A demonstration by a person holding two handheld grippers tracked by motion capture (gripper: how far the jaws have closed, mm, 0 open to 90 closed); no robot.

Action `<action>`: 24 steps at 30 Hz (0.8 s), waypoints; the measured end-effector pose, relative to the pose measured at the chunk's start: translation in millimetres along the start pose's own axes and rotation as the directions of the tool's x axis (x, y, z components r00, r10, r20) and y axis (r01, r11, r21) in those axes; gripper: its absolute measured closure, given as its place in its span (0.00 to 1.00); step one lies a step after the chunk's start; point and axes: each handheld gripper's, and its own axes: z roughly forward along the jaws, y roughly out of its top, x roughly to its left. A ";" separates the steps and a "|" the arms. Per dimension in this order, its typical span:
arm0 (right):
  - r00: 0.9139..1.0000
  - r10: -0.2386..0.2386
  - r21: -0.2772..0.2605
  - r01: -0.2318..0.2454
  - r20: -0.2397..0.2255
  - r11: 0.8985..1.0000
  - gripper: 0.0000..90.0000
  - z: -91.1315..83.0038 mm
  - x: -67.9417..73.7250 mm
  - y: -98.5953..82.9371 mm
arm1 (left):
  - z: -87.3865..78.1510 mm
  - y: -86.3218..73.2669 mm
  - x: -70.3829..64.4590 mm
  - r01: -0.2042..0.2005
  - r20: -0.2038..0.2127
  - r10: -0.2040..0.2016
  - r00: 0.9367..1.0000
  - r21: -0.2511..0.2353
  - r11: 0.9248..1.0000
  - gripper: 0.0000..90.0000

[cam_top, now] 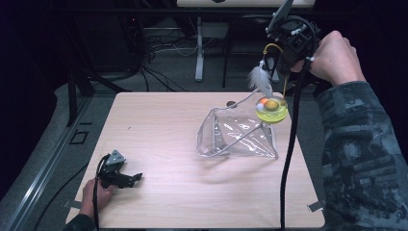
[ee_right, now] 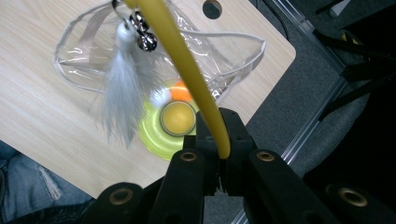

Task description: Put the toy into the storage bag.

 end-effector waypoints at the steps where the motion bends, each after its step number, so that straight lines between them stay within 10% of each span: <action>1: 1.000 -0.001 0.001 0.001 -0.002 1.000 0.97 -0.7 1.4 1.8 | 0.0 0.0 0.0 0.000 0.000 0.000 1.000 0.000 1.000 0.01; 24: 0.996 -0.068 -0.010 0.068 -0.054 0.998 0.97 27.2 24.4 37.2 | 0.0 0.0 0.0 0.000 0.000 0.000 1.000 0.000 1.000 0.01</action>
